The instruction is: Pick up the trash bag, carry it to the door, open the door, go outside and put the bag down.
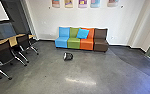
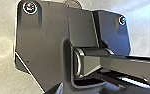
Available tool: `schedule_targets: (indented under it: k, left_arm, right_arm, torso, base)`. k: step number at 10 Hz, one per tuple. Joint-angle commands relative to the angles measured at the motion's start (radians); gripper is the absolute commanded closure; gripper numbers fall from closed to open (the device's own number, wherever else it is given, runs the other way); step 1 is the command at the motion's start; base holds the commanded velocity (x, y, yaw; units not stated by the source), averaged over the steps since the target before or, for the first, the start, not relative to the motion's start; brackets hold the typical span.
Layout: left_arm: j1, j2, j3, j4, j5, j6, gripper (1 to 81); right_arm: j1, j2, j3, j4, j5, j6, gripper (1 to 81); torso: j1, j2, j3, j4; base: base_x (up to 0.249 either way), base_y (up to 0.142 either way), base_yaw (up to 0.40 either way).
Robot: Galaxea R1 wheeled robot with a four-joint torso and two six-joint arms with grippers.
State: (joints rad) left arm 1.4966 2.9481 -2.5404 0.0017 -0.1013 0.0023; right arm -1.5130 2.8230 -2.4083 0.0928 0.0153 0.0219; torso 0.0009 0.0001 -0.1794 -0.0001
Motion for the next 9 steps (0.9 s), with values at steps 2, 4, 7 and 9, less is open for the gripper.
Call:
schedule_targets:
  k: [2, 4, 7, 9]
  left_arm:
    - [-0.025, 0.000, 0.006, -0.005, 0.060, 0.005, 1.0]
    - [-0.025, -0.001, 0.006, -0.005, 0.060, 0.005, 1.0]
    - [-0.025, -0.003, 0.006, -0.005, 0.060, 0.005, 1.0]
    - [-0.025, -0.003, 0.006, -0.005, 0.060, 0.005, 1.0]
  right_arm:
    - [0.027, -0.017, 0.006, -0.001, -0.066, -0.005, 1.0]
    - [0.027, -0.017, 0.006, -0.002, -0.066, -0.007, 1.0]
    - [0.029, -0.017, 0.006, -0.002, -0.066, -0.007, 1.0]
    - [0.029, -0.018, 0.006, -0.002, -0.066, -0.007, 1.0]
  torso:
    - [0.000, 0.000, 0.000, 0.000]
    - [0.000, 0.000, 0.000, 0.000]
    - [0.000, 0.000, 0.000, 0.000]
    - [0.000, 0.000, 0.000, 0.000]
  base:
    - [0.144, 0.000, 0.000]
    - [0.145, 0.036, 0.000]
    - [0.145, 0.074, 0.000]
    - [0.145, 0.074, 0.000]
